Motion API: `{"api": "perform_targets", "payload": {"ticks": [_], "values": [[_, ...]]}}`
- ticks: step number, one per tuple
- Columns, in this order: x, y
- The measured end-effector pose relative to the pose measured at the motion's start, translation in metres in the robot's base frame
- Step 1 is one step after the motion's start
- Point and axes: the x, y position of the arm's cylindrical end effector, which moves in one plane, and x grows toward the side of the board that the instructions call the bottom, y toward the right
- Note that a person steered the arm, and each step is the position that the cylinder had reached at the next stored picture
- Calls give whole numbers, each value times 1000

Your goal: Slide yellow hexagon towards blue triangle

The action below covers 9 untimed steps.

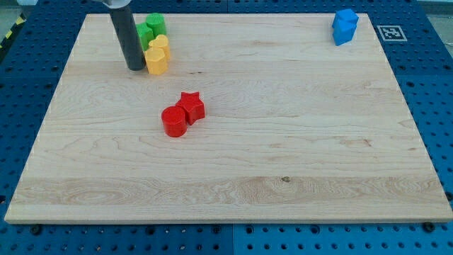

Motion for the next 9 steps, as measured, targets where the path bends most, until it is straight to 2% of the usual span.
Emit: {"api": "perform_targets", "payload": {"ticks": [4, 9], "values": [[-6, 135], [-24, 362]]}}
